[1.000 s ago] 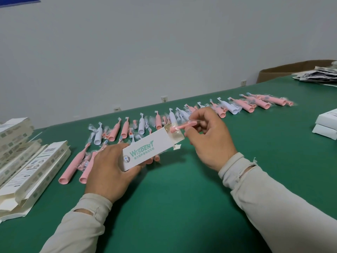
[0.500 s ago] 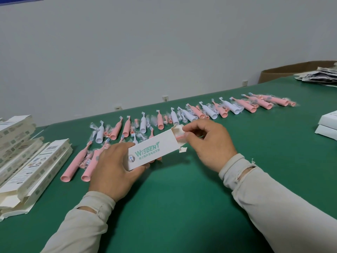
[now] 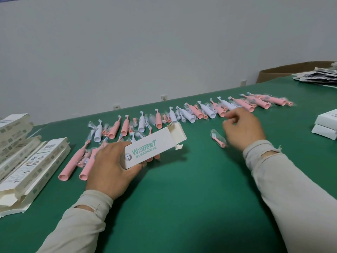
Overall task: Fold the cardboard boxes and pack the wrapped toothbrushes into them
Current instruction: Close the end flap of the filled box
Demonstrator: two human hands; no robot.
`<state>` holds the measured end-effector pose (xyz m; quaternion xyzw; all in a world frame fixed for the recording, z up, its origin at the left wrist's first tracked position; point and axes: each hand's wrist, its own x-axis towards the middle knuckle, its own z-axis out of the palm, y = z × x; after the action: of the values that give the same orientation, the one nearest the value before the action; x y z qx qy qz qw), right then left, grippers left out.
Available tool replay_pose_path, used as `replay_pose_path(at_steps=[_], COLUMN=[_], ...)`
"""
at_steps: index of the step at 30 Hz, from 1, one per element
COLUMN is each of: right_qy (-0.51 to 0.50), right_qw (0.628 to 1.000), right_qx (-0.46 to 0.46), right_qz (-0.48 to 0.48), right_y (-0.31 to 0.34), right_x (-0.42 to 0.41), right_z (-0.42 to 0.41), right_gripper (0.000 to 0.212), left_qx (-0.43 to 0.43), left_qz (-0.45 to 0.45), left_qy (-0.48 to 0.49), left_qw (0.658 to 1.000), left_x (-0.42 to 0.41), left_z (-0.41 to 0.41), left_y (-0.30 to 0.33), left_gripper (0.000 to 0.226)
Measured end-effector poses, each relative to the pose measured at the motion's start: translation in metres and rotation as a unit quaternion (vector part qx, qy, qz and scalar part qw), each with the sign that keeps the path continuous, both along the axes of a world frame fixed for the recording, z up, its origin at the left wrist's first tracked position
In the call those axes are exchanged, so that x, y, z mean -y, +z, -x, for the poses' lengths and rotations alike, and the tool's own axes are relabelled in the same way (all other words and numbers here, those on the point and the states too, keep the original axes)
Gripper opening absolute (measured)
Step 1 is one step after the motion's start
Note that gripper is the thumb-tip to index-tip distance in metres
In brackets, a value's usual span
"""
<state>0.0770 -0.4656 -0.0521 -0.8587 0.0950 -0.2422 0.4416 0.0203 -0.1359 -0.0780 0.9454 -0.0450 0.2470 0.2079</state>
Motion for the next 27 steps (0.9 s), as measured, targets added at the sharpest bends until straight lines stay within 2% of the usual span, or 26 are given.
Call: replay_pose_path(at_steps=[3,4,6,7,11,14,15,16,18,19,21,23,24,27], right_qy=[-0.025,-0.011,0.006,0.004,0.01,0.024,0.039,0.067,0.16,0.206,0.266,0.289,0.281,0.217], right_qw=[0.985,0.976,0.966,0.965,0.949,0.93,0.937,0.957,0.983,0.97,0.926,0.901,0.903,0.94], right_qx=[-0.157,-0.186,-0.202,-0.194,-0.197,-0.222,-0.213,-0.187,-0.089,-0.033,0.051,0.11,0.133,0.184], right_qz=[0.073,0.109,0.159,0.175,0.247,0.291,0.273,0.212,-0.012,-0.126,-0.262,-0.304,-0.297,-0.19], right_y=[-0.016,-0.018,-0.02,-0.019,-0.015,-0.01,-0.009,-0.007,-0.002,0.003,0.013,0.019,0.019,0.01], right_x=[0.022,0.02,0.011,0.005,-0.013,-0.017,-0.018,-0.019,-0.022,-0.025,-0.033,-0.048,-0.057,-0.072], right_z=[-0.011,-0.011,-0.01,-0.01,-0.009,-0.009,-0.008,-0.007,0.001,0.007,0.019,0.029,0.033,0.037], right_gripper=[0.006,0.017,0.037,0.04,0.022,0.032,0.035,0.038,0.037,0.037,0.037,0.027,0.023,0.025], left_qx=[0.004,0.004,0.004,0.004,0.005,0.006,0.004,0.003,0.007,0.008,0.005,0.002,0.0,0.001], left_qz=[0.005,0.006,0.006,0.006,0.01,0.013,0.012,0.01,0.006,0.006,0.008,-0.001,-0.003,0.002], left_qy=[0.008,0.01,0.009,0.008,0.011,0.008,0.008,0.008,0.008,0.01,0.01,0.007,0.005,-0.002], left_qw=[1.0,1.0,1.0,1.0,1.0,1.0,1.0,1.0,1.0,1.0,1.0,1.0,1.0,1.0], left_x=[0.0,0.0,0.001,0.001,0.001,0.001,0.001,0.001,0.0,0.001,0.002,0.002,0.002,0.001], left_z=[0.0,0.0,0.0,0.0,0.002,0.002,0.002,0.002,0.001,0.001,0.001,0.001,0.001,0.001], left_y=[-0.001,-0.001,-0.001,-0.001,-0.001,-0.001,-0.001,-0.001,-0.001,0.0,-0.001,-0.001,-0.001,0.0], left_gripper=[0.061,0.062,0.063,0.063,0.064,0.065,0.065,0.064,0.063,0.062,0.063,0.063,0.063,0.063])
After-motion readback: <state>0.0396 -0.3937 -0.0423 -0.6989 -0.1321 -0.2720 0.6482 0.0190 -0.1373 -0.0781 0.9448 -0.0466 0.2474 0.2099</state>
